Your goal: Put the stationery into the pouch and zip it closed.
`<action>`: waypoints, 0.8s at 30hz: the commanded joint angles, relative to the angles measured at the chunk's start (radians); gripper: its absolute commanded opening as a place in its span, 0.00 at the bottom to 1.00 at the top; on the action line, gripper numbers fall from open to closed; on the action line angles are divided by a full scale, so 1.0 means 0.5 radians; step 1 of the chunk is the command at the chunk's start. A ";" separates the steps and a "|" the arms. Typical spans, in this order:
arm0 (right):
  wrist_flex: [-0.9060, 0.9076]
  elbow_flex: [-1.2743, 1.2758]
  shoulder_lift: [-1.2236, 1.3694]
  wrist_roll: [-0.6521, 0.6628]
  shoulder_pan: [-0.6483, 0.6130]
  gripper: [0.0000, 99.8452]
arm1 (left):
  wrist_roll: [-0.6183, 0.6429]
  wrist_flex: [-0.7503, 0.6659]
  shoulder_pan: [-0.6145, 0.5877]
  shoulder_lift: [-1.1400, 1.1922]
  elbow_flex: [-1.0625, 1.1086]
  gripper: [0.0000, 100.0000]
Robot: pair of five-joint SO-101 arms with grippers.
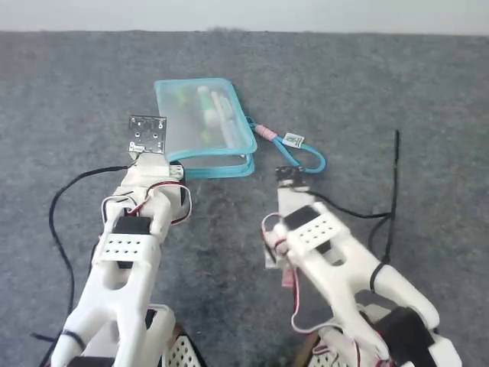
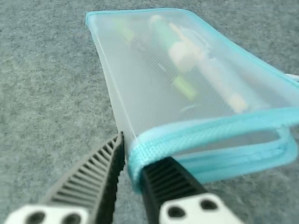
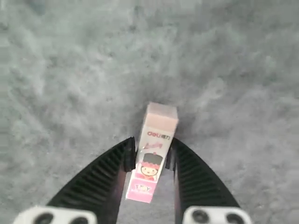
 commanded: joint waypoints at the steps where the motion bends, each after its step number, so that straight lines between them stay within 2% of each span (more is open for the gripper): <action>1: -0.032 -0.015 -0.109 0.307 0.327 0.10 | -0.006 -0.064 -0.003 -0.015 -0.038 0.01; 6: -0.060 -0.212 -0.091 0.801 0.904 0.10 | -0.006 -0.064 -0.003 -0.015 -0.038 0.01; 8: -0.060 -0.328 -0.087 0.918 1.017 0.10 | -0.006 -0.064 -0.003 -0.015 -0.038 0.01; 11: -0.048 -0.448 -0.081 1.022 1.014 0.10 | -0.006 -0.064 -0.003 -0.015 -0.038 0.01; 15: -0.044 -0.635 0.044 1.074 0.879 0.11 | -0.006 -0.064 -0.003 -0.015 -0.038 0.01; 24: -0.023 -1.120 0.753 1.175 0.830 0.13 | -0.006 -0.064 -0.003 -0.018 -0.038 0.01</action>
